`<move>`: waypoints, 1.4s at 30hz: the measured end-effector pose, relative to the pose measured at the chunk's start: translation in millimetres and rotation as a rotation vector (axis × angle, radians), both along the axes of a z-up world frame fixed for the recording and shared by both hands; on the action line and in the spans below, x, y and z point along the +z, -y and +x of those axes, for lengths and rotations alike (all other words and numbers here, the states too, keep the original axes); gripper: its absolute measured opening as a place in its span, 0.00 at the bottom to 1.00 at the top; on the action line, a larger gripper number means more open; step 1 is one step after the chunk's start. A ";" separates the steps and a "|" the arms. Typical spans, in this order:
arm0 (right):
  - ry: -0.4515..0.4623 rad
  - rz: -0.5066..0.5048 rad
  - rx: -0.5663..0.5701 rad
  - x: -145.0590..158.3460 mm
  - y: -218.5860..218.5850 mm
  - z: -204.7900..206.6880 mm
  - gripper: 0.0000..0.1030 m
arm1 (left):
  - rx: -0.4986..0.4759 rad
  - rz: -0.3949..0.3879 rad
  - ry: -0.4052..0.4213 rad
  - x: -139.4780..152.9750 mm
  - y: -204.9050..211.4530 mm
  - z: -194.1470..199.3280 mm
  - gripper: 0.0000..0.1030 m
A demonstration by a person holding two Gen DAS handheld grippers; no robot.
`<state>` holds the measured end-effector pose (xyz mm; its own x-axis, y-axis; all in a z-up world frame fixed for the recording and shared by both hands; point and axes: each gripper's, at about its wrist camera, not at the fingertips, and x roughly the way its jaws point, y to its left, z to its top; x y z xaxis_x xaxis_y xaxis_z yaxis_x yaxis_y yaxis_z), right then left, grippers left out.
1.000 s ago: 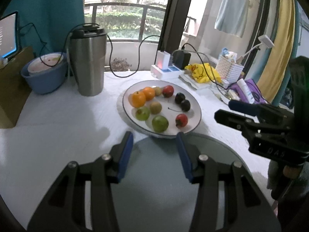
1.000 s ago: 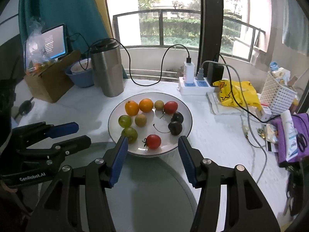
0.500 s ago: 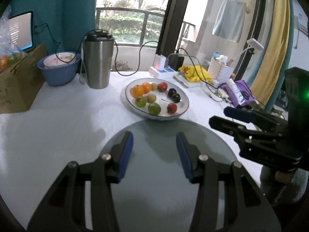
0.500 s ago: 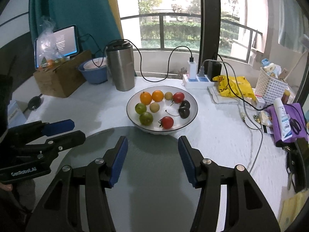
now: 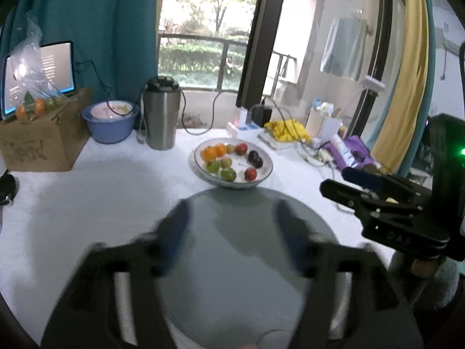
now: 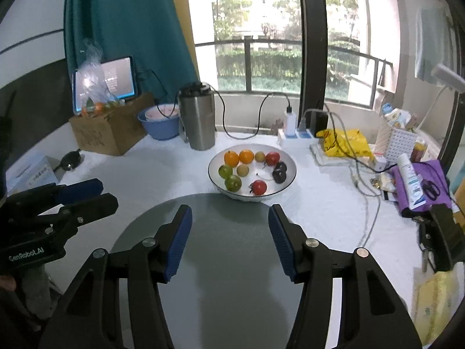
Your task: Organize fruits
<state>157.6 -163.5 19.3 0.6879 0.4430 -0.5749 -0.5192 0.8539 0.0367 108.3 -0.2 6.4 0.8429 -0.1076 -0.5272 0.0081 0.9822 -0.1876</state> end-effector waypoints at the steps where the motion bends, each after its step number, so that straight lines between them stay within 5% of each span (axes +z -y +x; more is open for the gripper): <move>1: 0.011 0.003 -0.005 3.9 2.5 -3.3 0.63 | 0.001 -0.011 0.014 3.4 -0.4 -4.8 0.79; 8: 0.091 0.022 -0.046 35.5 17.4 -29.8 0.75 | 0.050 0.030 0.080 28.1 2.0 -30.5 0.90; 22: 0.238 0.033 -0.118 86.3 42.3 -77.2 0.82 | 0.178 0.145 0.256 75.3 -9.3 -86.4 0.92; 42: 0.253 0.031 -0.158 92.6 56.1 -78.0 0.82 | 0.183 0.162 0.242 73.3 -10.0 -84.3 0.93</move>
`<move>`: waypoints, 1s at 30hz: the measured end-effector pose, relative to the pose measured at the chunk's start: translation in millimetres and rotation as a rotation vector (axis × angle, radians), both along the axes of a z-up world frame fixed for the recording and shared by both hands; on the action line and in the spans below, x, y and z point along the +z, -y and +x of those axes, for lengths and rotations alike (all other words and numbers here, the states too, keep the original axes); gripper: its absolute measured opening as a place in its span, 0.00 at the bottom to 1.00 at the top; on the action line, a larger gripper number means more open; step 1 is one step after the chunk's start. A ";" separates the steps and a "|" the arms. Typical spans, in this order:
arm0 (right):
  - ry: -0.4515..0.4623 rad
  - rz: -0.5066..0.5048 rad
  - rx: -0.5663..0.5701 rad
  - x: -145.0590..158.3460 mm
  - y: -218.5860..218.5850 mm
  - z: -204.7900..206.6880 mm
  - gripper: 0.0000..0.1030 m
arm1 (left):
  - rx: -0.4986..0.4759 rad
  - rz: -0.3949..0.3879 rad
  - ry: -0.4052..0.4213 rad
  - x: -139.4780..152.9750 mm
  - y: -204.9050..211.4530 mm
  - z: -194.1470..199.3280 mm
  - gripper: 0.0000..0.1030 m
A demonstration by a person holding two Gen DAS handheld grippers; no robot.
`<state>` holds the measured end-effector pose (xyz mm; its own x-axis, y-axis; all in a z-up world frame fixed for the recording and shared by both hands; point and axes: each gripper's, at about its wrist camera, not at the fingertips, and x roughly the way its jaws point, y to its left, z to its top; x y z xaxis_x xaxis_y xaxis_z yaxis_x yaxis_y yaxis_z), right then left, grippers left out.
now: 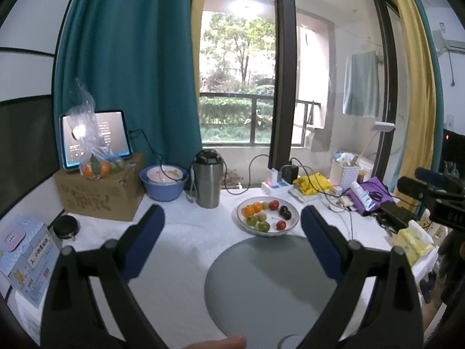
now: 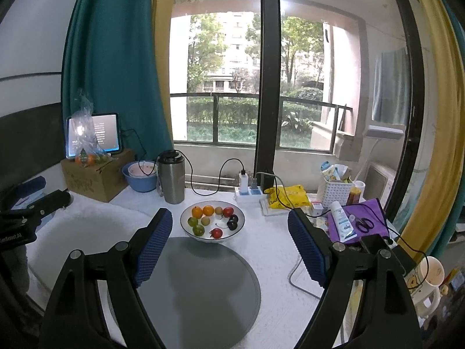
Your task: Organize fruits
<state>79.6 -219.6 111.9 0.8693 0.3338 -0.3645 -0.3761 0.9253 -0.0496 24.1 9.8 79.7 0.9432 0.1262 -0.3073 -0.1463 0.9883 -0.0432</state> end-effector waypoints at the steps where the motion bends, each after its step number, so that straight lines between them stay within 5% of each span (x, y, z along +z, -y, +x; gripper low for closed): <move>1: 0.001 0.001 -0.001 0.1 0.2 -0.1 0.82 | 0.000 -0.001 0.001 0.1 -0.1 -0.1 0.93; 30: 0.003 -0.002 0.003 -0.1 0.9 -1.7 0.82 | -0.013 -0.005 0.004 -0.8 6.8 3.9 0.93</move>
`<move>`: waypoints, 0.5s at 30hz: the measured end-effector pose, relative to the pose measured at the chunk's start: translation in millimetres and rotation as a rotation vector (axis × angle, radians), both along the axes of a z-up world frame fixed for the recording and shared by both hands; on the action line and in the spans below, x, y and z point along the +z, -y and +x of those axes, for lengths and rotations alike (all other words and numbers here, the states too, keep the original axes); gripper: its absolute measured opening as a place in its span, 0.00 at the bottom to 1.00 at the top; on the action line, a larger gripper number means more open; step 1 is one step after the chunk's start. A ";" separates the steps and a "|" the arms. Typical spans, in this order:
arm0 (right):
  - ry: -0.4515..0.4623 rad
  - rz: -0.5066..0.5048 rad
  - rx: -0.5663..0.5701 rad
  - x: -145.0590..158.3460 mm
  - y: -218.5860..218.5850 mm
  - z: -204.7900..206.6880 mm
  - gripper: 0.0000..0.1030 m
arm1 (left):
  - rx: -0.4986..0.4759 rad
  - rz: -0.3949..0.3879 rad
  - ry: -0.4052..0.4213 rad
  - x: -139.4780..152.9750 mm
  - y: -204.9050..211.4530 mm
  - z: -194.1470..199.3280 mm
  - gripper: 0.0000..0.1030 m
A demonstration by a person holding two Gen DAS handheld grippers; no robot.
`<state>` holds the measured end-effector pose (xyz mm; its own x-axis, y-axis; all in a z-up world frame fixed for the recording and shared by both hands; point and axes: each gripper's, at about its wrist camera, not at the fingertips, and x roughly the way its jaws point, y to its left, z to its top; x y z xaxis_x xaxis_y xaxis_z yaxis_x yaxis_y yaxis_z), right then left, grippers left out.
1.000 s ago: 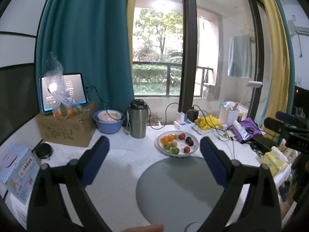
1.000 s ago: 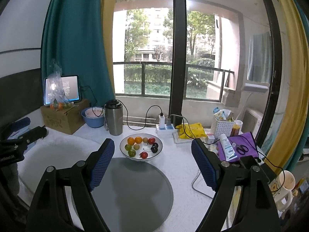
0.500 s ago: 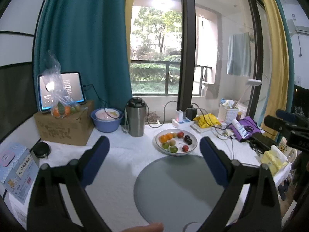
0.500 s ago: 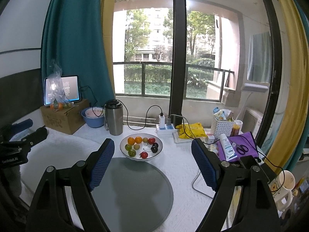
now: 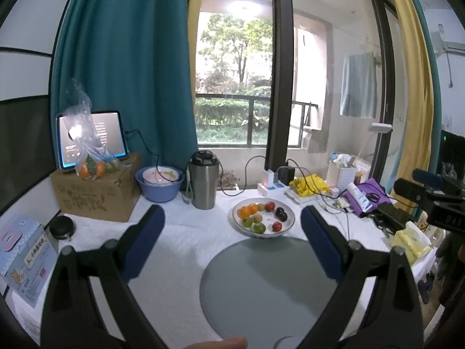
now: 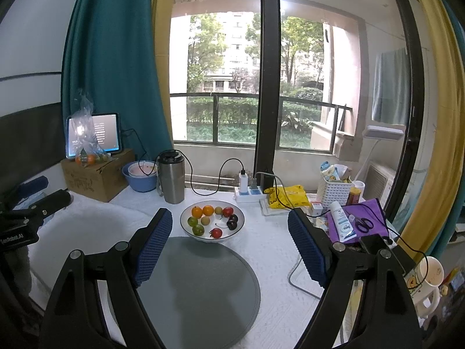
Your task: Organize fruits
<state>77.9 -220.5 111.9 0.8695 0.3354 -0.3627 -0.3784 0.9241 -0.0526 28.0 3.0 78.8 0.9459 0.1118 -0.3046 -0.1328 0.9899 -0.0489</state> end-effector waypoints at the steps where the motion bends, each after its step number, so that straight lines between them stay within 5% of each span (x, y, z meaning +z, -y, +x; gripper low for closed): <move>1: 0.000 0.000 0.000 0.0 0.1 0.0 0.82 | -0.001 0.000 0.001 0.3 0.2 -0.3 0.93; 15: 0.000 0.002 0.001 0.3 -0.1 0.0 0.82 | -0.011 0.001 0.006 1.3 1.7 1.4 0.93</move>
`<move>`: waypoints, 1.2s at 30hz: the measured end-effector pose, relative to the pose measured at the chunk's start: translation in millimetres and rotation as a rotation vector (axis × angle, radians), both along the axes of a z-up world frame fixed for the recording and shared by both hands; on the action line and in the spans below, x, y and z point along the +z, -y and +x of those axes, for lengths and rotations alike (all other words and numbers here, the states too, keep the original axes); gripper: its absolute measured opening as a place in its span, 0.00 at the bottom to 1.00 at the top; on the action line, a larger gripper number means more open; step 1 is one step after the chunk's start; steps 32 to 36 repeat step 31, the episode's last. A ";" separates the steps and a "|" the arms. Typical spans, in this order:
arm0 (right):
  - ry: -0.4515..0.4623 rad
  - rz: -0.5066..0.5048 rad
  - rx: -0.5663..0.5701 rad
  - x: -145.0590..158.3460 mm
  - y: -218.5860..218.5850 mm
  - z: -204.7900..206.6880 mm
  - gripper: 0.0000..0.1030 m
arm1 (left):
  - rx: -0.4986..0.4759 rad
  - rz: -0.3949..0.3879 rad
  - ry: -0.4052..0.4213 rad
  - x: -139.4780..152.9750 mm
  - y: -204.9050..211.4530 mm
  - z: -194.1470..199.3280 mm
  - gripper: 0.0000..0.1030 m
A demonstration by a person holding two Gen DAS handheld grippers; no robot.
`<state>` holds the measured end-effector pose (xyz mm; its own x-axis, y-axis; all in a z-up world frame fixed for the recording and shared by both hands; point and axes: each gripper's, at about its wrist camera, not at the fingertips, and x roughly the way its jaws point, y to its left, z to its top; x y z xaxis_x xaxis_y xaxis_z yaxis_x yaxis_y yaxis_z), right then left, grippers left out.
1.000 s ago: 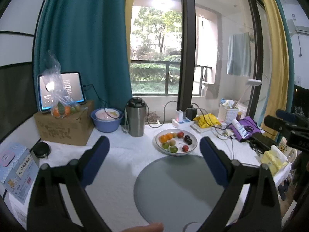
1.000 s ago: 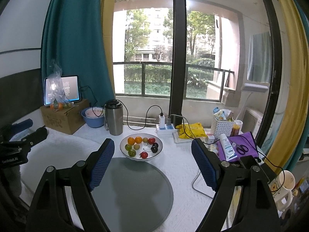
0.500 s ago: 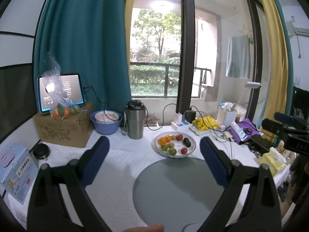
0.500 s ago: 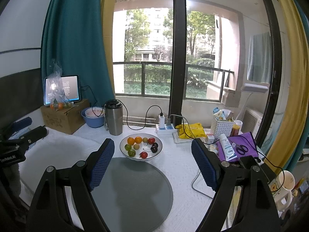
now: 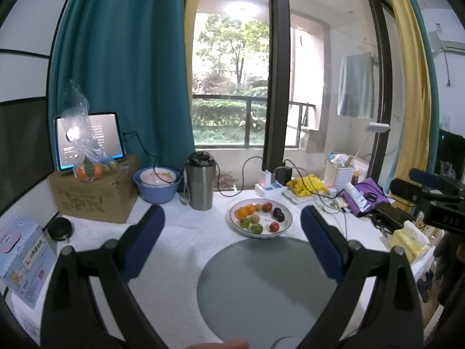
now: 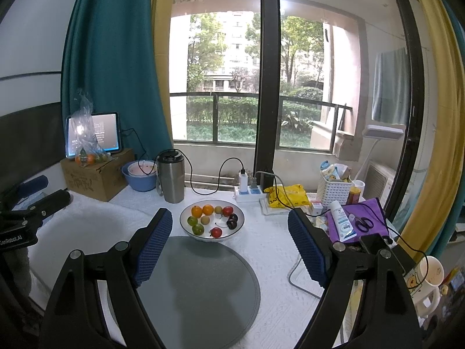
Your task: Organize fruits
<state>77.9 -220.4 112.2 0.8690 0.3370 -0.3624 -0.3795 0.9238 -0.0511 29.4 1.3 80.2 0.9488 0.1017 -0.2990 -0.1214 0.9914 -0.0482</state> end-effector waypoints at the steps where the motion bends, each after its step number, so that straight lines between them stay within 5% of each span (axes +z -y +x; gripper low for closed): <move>1: 0.001 0.000 0.000 -0.1 0.3 0.0 0.82 | -0.001 0.000 0.000 0.0 -0.1 -0.1 0.93; 36: -0.003 0.002 0.000 -0.8 1.1 0.2 0.82 | -0.013 0.003 0.023 3.6 6.3 3.5 0.93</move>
